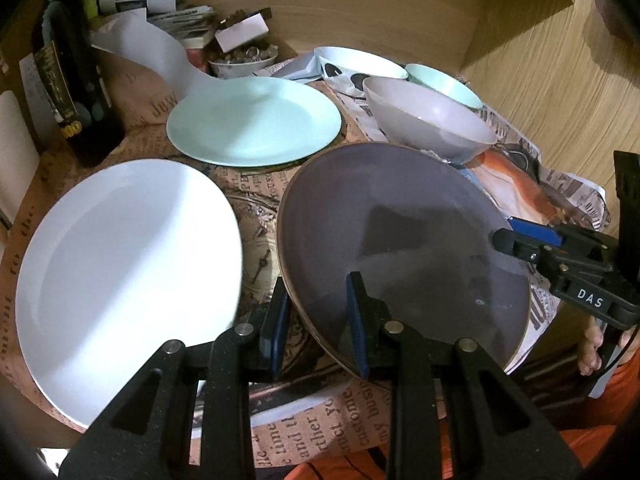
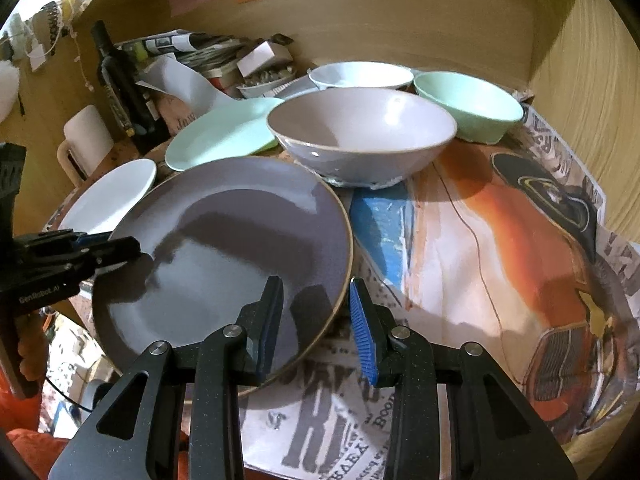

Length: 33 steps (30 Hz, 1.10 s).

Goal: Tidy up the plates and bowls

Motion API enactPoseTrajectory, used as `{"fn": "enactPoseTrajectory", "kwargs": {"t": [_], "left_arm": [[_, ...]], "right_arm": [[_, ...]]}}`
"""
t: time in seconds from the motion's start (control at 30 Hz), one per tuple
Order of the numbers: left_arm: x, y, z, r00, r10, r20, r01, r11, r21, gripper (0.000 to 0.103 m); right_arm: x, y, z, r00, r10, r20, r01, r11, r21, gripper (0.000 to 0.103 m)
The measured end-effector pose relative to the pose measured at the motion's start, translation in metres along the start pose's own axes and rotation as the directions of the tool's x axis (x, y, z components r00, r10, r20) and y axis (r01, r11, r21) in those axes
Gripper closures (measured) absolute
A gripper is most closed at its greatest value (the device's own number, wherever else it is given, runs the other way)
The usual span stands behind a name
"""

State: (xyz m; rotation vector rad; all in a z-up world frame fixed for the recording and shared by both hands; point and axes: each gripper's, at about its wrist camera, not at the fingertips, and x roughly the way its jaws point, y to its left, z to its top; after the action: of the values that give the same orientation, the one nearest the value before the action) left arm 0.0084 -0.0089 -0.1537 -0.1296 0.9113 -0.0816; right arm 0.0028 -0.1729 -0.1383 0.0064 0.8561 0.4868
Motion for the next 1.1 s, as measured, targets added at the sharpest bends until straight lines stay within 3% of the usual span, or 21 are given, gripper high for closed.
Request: {"fn": "enactPoseTrajectory", "kwargs": {"t": [0.27, 0.43, 0.5, 0.67, 0.77, 0.83, 0.97, 1.1], "left_arm": [[0.002, 0.002, -0.001, 1.000, -0.007, -0.006, 0.007, 1.000, -0.003, 0.075], [-0.011, -0.002, -0.001, 0.996, 0.062, 0.059, -0.064, 0.998, 0.026, 0.071], [-0.018, -0.003, 0.001, 0.994, 0.069, 0.087, -0.072, 0.997, 0.034, 0.067], [-0.045, 0.000, 0.008, 0.981, 0.085, 0.174, -0.090, 0.996, 0.025, 0.039], [-0.061, 0.006, 0.012, 0.973, 0.090, 0.213, -0.093, 0.996, 0.005, 0.036], [-0.072, 0.013, 0.013, 0.967, 0.102, 0.233, -0.103, 0.995, -0.008, 0.033], [-0.090, 0.028, 0.013, 0.954, 0.129, 0.271, -0.120, 0.991, -0.051, 0.015], [-0.110, 0.048, 0.009, 0.930, 0.191, 0.315, -0.173, 0.981, -0.085, 0.013]], "right_arm": [[0.001, 0.001, 0.001, 1.000, 0.004, 0.000, -0.004, 1.000, -0.009, 0.069], [-0.009, 0.008, 0.003, 0.996, -0.065, 0.058, 0.067, 0.997, -0.034, 0.062], [-0.016, 0.011, 0.006, 0.993, -0.078, 0.092, 0.082, 0.996, -0.041, 0.056], [-0.035, 0.024, 0.014, 0.984, -0.043, 0.172, 0.055, 0.996, -0.064, 0.043], [-0.045, 0.032, 0.021, 0.976, -0.001, 0.218, 0.016, 0.998, -0.069, 0.034], [-0.047, 0.041, 0.025, 0.972, 0.019, 0.235, -0.002, 0.997, -0.074, 0.033], [-0.047, 0.054, 0.032, 0.965, 0.068, 0.253, -0.049, 0.995, -0.082, 0.031], [-0.043, 0.070, 0.038, 0.959, 0.107, 0.264, -0.084, 0.992, -0.095, 0.030]]}}
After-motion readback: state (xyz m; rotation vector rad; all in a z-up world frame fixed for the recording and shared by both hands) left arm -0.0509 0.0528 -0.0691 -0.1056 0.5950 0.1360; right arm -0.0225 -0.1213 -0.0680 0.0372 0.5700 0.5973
